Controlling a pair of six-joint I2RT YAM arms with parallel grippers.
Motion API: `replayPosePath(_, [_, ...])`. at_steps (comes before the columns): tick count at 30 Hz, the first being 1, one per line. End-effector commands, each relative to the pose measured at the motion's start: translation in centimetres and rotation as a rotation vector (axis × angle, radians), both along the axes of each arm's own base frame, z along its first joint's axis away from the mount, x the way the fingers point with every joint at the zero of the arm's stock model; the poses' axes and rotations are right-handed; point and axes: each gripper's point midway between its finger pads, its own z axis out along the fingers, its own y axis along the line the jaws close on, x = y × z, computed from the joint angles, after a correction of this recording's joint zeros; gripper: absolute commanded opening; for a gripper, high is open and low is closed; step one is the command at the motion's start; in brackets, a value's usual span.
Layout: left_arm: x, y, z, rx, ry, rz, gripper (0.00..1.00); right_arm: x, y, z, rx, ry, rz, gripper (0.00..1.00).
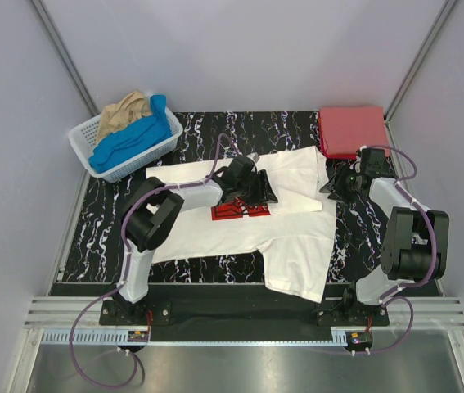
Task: Fold and stack the t-shirts
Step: Fold the tshirt
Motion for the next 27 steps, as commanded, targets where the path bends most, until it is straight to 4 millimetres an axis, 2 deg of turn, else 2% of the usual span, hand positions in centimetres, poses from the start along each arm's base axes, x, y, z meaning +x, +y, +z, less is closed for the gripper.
replayPosePath(1, [0.5, -0.8, 1.4, -0.005, -0.026, 0.005, 0.52, 0.8, -0.4, 0.7, -0.011, -0.04, -0.008, 0.46])
replayPosePath(3, [0.1, -1.1, 1.4, -0.007, -0.017, -0.003, 0.52, 0.8, -0.8, 0.4, -0.021, -0.031, -0.038, 0.44])
replayPosePath(6, [-0.5, -1.6, 0.7, -0.003, 0.003, -0.006, 0.52, 0.8, -1.4, -0.2, -0.025, -0.008, -0.077, 0.32])
replayPosePath(7, [-0.6, -1.7, 0.7, -0.002, 0.005, -0.006, 0.52, 0.8, -1.5, -0.4, -0.026, 0.0, -0.087, 0.22])
replayPosePath(11, [-0.5, -2.0, 0.5, -0.002, 0.008, -0.003, 0.52, 0.7, -2.3, -1.6, -0.033, 0.036, -0.117, 0.09])
replayPosePath(13, [-0.4, -2.0, 0.5, 0.0, 0.003, 0.001, 0.51, 0.7, -2.5, -2.6, -0.035, 0.063, -0.124, 0.07])
replayPosePath(16, [-0.6, -1.9, 0.2, 0.012, 0.016, -0.001, 0.42, 0.4, -2.8, -4.1, -0.043, 0.108, -0.136, 0.05])
replayPosePath(17, [-0.7, -1.8, 0.1, 0.015, 0.02, -0.003, 0.33, 0.3, -2.9, -4.8, -0.044, 0.126, -0.139, 0.04])
replayPosePath(19, [-0.9, -1.7, 0.2, 0.019, 0.024, -0.008, 0.24, 0.1, -3.3, -5.6, -0.055, 0.149, -0.151, 0.04])
replayPosePath(20, [-1.0, -1.6, 0.5, 0.021, 0.022, -0.009, 0.16, 0.0, -3.4, -6.1, -0.057, 0.163, -0.152, 0.03])
replayPosePath(22, [-1.2, -1.1, 0.5, 0.046, 0.028, -0.01, 0.11, -0.2, -3.7, -6.5, -0.067, 0.175, -0.16, 0.02])
replayPosePath(23, [-1.1, -1.0, 0.7, 0.049, 0.025, -0.012, 0.03, -0.3, -3.7, -6.8, -0.07, 0.184, -0.16, 0.02])
replayPosePath(27, [-1.7, -0.6, 0.9, 0.07, 0.044, -0.033, 0.0, -0.3, -4.1, -7.2, -0.085, 0.193, -0.168, 0.02])
